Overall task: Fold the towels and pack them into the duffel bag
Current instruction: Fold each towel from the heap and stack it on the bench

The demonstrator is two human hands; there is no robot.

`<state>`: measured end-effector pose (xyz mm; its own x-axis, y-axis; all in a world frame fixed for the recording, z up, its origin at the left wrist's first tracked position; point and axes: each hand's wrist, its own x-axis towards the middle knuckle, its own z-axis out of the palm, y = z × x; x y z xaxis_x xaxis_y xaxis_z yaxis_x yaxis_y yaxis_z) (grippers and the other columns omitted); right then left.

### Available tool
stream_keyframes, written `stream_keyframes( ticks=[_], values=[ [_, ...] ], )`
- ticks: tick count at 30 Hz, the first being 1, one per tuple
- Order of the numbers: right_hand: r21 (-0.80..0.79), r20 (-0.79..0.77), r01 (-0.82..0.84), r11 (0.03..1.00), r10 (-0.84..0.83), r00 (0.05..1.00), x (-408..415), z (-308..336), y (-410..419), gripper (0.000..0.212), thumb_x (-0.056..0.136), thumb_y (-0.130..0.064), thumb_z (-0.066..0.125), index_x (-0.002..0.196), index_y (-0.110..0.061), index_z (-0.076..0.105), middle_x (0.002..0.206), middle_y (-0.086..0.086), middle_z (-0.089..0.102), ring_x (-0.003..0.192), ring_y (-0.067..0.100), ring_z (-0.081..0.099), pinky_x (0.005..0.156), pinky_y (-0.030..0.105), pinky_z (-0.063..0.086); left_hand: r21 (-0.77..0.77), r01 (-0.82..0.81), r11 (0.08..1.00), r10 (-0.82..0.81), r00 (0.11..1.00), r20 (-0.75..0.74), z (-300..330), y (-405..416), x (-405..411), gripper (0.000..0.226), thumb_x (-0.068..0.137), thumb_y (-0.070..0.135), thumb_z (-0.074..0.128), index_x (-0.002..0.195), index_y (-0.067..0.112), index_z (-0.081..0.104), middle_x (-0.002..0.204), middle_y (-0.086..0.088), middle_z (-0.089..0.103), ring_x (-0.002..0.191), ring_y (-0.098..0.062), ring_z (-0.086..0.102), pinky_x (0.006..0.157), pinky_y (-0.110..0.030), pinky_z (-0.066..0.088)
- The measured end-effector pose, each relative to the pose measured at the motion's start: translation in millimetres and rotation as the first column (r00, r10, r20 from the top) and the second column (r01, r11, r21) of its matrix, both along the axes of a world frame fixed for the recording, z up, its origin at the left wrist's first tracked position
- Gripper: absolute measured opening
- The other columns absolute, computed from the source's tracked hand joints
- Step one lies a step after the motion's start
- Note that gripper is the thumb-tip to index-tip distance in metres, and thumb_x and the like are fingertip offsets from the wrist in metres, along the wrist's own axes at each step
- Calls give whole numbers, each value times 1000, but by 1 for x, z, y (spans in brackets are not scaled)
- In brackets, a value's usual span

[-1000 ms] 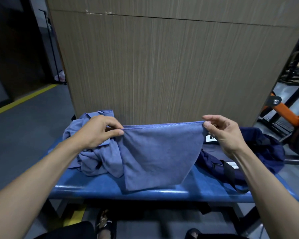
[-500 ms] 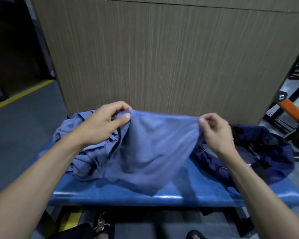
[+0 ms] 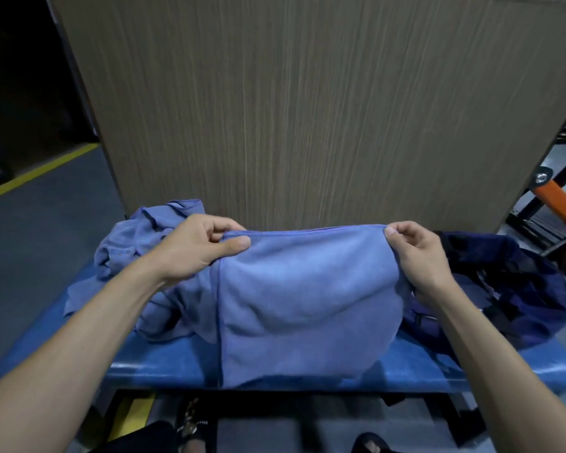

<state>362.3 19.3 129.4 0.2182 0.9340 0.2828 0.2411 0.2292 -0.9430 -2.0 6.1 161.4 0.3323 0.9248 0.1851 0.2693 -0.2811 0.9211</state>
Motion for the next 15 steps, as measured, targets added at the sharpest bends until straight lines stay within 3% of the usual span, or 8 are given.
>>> stream_keyframes(
  ticks=[3, 5, 7, 11, 15],
  values=[
    [-31, 74, 26, 999, -24, 997, 0, -11, 15, 17, 98, -24, 63, 83, -18, 67, 69, -6, 64, 68, 12, 51, 70, 32, 41, 82, -62, 995, 75, 984, -163, -14, 25, -1, 13, 96, 26, 69, 94, 15, 75, 77, -6, 70, 70, -10, 57, 67, -29, 47],
    [-36, 81, 53, 998, -50, 995, 0, -12, 29, 18, 99, -23, 62, 81, -18, 66, 65, -7, 60, 62, 13, 47, 66, 34, 40, 160, -97, 982, 142, 942, -302, -21, 45, 2, 24, 92, 38, 67, 89, 15, 74, 68, -4, 61, 62, -11, 51, 60, -33, 48],
    [-12, 39, 83, 997, -82, 996, 0, -6, 46, 21, 99, -21, 62, 78, -19, 65, 65, -5, 59, 60, 10, 48, 66, 35, 40, 294, -151, 944, 264, 881, -394, -18, 64, 4, 31, 88, 46, 58, 86, 18, 73, 69, -4, 66, 59, -13, 53, 62, -37, 50],
    [139, -21, 66, 988, -64, 998, 2, 23, 74, 20, 97, -26, 64, 78, -24, 65, 71, -3, 60, 68, 14, 51, 68, 38, 44, 529, -171, 831, 408, 834, -372, 9, 90, 3, 23, 98, 34, 59, 89, 17, 71, 73, -4, 69, 73, -26, 64, 72, -36, 48],
    [227, -41, 36, 973, -27, 999, 4, 33, 79, 17, 100, -19, 62, 84, -25, 65, 74, -5, 64, 74, 10, 56, 75, 33, 51, 621, -164, 766, 416, 864, -285, 24, 91, 3, 14, 100, 25, 62, 94, 18, 73, 73, 15, 66, 68, 2, 57, 68, -15, 42]
  ],
)
